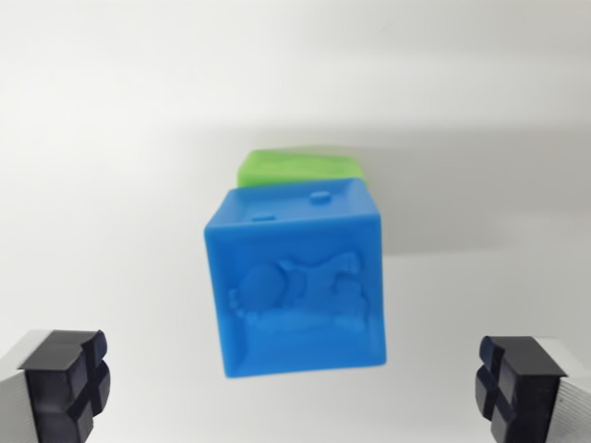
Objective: Stack cube
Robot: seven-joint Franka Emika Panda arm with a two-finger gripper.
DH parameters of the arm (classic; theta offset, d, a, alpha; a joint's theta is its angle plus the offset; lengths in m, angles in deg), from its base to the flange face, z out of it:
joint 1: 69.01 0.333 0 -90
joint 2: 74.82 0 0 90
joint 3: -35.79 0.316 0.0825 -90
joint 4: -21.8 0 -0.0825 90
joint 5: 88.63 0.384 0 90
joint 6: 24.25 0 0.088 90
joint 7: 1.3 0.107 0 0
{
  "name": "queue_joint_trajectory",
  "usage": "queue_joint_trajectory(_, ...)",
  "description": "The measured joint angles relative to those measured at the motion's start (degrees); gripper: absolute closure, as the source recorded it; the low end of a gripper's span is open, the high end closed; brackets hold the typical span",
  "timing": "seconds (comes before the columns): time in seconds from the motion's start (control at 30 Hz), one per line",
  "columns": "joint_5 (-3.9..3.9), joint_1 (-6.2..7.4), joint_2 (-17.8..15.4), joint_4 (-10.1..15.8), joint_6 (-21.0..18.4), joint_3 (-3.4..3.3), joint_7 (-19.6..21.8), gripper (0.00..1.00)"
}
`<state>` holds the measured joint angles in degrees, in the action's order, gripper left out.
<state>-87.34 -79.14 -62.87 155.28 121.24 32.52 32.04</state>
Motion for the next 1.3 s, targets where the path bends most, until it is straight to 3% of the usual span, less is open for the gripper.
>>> queue_joint_trajectory(0.6, -0.83, 0.00, -8.3, -2.0, -10.3, -0.04, 0.5, 0.00)
queue_joint_trajectory(1.3, -1.23, 0.00, -15.3, -7.6, -22.8, -0.04, 0.9, 0.00)
